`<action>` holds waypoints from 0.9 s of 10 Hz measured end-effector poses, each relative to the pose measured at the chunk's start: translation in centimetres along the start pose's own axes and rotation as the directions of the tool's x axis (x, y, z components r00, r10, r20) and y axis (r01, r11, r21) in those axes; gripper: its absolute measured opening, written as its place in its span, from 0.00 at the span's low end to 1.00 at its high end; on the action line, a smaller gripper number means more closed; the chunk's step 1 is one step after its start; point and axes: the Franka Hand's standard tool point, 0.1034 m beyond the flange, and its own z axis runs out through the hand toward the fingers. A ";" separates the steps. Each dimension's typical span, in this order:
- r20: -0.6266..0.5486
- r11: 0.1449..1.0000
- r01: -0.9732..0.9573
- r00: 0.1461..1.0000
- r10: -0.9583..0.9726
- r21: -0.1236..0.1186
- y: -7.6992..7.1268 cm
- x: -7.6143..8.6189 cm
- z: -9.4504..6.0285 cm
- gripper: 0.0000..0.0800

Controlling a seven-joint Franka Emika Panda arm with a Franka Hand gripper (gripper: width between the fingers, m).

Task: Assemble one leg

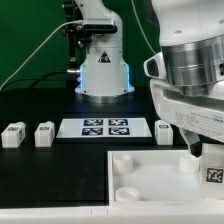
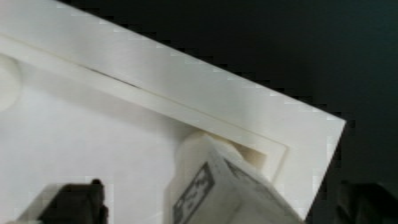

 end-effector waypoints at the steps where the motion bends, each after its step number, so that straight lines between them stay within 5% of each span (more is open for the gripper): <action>1: -0.001 0.993 0.118 0.993 -0.118 0.000 0.0 0.1 0.0 0.81; 3: -0.002 0.959 0.284 0.959 -0.284 -0.004 0.1 0.1 0.0 0.81; 6: -0.027 0.733 0.672 0.735 -0.678 -0.106 -0.7 -0.2 -0.4 0.81; 8: -0.028 0.762 0.641 0.763 -0.646 -0.097 -0.6 0.0 -0.4 0.81; 9: -0.028 0.763 0.639 0.764 -0.644 -0.097 -0.6 0.0 -0.3 0.67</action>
Offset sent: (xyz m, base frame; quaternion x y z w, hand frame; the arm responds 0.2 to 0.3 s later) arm 0.0151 -0.0053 0.0058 -0.0429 0.0223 -0.3584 0.9323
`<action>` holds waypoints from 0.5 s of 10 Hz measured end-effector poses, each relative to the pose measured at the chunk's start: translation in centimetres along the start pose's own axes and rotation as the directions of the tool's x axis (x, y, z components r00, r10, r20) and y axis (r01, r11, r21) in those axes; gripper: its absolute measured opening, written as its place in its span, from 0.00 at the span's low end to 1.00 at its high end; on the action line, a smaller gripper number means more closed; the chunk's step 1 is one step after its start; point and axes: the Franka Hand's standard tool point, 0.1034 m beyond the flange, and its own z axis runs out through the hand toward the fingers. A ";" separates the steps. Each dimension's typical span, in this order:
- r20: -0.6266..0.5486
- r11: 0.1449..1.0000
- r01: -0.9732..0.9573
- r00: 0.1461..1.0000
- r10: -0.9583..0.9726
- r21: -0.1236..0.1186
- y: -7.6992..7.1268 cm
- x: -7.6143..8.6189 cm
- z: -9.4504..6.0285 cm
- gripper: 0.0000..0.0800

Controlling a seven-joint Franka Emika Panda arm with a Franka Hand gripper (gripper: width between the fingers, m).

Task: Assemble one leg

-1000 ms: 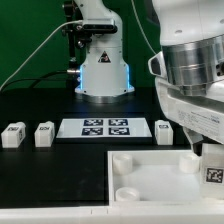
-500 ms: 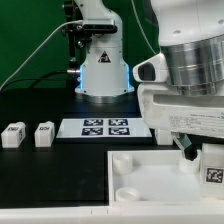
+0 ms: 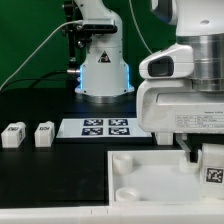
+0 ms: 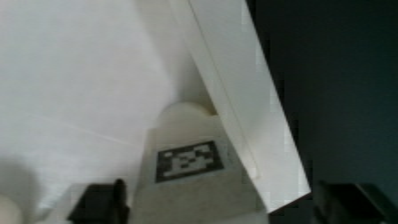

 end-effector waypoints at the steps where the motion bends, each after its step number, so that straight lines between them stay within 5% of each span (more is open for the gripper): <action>1: 0.000 0.999 -0.046 0.999 0.046 0.001 0.0 0.0 0.0 0.50; 2: 0.005 0.988 -0.154 0.988 0.154 0.003 0.0 -0.1 0.1 0.38; 5: 0.015 0.884 -0.467 0.884 0.467 0.016 0.4 0.1 0.1 0.38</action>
Offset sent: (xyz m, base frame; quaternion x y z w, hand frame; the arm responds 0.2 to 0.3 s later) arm 0.0000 0.0000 0.0000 0.0000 0.0000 0.2667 0.9638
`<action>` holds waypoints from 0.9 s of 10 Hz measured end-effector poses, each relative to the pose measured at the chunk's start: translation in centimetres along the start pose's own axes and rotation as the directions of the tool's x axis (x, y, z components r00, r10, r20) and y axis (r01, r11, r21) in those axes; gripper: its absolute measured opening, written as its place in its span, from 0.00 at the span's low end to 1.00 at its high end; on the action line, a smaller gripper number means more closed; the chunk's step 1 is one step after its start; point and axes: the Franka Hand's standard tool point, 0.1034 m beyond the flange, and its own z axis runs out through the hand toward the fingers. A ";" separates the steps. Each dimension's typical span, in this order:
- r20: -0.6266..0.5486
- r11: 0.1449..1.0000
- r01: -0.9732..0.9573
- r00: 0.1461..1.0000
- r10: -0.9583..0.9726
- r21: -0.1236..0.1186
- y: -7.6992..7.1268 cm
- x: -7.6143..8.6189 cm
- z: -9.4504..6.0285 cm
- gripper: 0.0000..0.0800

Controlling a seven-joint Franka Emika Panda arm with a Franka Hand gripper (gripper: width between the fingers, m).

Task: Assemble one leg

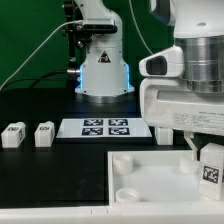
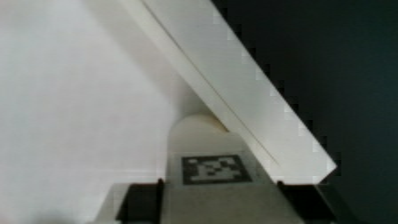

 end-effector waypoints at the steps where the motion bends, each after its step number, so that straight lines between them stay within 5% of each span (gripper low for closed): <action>1: 0.013 0.983 -0.182 0.983 0.182 0.033 0.1 0.3 0.1 0.37; 3: 0.048 0.908 -0.417 0.909 0.414 0.050 0.0 0.2 0.1 0.37; 7: 0.105 0.551 -0.834 0.551 0.828 0.033 -0.6 -0.3 0.3 0.37; 9: 0.104 0.560 -0.828 0.560 0.822 0.034 -0.6 -0.2 0.3 0.37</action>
Offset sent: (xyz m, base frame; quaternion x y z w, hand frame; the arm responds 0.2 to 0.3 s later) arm 0.0072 0.0017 0.0035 0.0303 -0.0047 0.4205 0.9068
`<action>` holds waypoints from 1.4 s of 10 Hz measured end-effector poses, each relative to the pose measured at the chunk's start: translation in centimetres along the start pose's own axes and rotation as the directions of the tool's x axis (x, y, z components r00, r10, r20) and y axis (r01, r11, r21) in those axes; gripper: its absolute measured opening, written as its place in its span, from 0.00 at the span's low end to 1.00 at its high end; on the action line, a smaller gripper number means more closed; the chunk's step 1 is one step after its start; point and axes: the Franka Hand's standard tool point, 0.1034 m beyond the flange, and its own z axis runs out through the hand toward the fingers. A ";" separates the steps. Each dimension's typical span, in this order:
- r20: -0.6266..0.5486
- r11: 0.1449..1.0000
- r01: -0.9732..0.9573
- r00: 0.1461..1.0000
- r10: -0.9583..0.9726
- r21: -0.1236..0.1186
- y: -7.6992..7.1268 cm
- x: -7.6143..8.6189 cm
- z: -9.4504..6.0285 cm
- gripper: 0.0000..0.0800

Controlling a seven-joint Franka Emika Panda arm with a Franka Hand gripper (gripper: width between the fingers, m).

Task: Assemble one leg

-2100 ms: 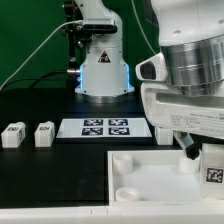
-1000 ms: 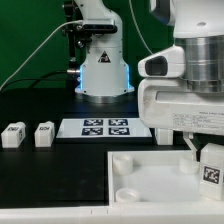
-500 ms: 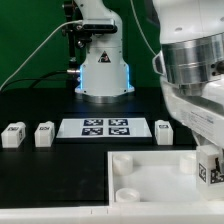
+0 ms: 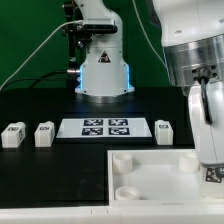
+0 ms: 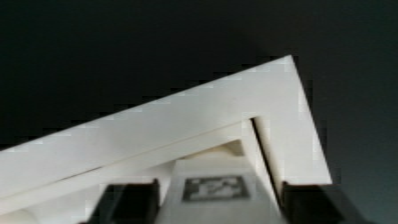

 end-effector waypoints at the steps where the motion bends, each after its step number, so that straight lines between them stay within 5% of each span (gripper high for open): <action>1: 0.000 1.000 0.030 1.000 -0.030 0.000 0.0 0.0 0.0 0.62; 2: -0.003 0.996 0.090 0.996 -0.090 -0.014 0.2 0.1 0.1 0.62; 3: -0.002 0.965 0.253 0.967 -0.253 -0.067 0.9 0.2 0.2 0.77; 4: 0.001 0.902 0.417 0.908 -0.420 -0.110 1.1 0.1 0.2 0.81; 9: 0.047 0.596 0.796 0.603 -0.796 -0.107 0.9 0.3 0.3 0.81; 11: 0.056 0.310 0.939 0.321 -0.945 -0.147 -0.2 0.7 -0.3 0.81; 12: 0.062 0.182 0.972 0.192 -0.979 -0.147 -0.5 0.6 -0.4 0.81; 14: 0.068 0.156 0.977 0.167 -0.984 -0.145 -0.5 0.7 -0.3 0.81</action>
Offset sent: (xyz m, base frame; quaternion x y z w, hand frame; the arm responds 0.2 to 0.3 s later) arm -0.0019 0.0016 -0.0025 -0.0987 0.0384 -0.3712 0.9225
